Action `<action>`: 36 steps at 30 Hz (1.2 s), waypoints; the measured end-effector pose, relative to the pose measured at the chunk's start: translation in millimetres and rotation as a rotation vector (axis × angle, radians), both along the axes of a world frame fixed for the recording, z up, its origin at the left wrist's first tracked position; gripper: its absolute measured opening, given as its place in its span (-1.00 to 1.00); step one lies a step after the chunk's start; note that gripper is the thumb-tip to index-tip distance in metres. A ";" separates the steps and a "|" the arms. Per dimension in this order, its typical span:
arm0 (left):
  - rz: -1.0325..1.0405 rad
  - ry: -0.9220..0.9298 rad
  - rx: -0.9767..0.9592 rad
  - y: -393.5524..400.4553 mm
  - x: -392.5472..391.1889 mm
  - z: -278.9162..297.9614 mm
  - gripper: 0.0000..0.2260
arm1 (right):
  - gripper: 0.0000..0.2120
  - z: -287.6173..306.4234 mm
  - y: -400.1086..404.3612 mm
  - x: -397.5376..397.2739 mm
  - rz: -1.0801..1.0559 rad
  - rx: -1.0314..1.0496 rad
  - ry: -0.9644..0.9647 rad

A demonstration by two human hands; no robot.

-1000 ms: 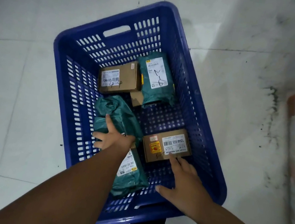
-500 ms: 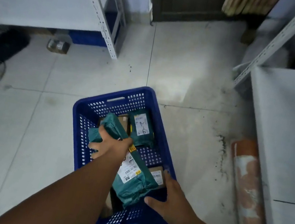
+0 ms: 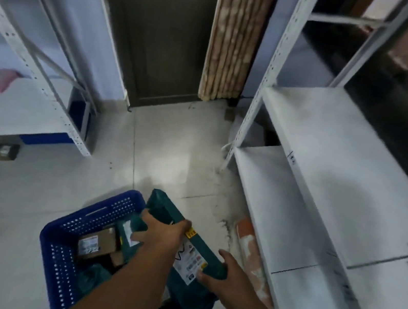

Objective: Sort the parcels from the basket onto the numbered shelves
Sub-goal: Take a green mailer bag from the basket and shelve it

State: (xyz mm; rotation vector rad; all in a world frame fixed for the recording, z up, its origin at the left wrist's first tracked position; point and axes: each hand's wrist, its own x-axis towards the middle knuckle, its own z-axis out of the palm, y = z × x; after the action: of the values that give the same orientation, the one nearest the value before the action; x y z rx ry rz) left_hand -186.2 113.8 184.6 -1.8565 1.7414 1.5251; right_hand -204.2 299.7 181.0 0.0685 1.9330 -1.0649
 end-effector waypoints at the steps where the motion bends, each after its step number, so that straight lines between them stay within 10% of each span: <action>1: -0.013 0.017 -0.007 5.8 -11.5 11.2 0.16 | -0.10 15.2 7.0 -6.5 -0.025 -0.002 0.025; 9: -0.119 0.187 0.018 37.5 -96.3 144.6 0.13 | -0.73 154.1 43.9 -72.1 -0.103 0.058 0.373; 36: -0.499 0.934 0.386 64.3 -127.5 386.8 -0.62 | -0.79 419.7 179.8 -86.5 -0.517 -0.218 0.637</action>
State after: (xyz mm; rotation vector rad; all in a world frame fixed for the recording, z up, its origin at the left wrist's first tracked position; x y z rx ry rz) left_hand -313.7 178.1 571.3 -0.4437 1.7858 2.4219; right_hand -290.7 479.5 600.7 0.1226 2.4140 -1.8015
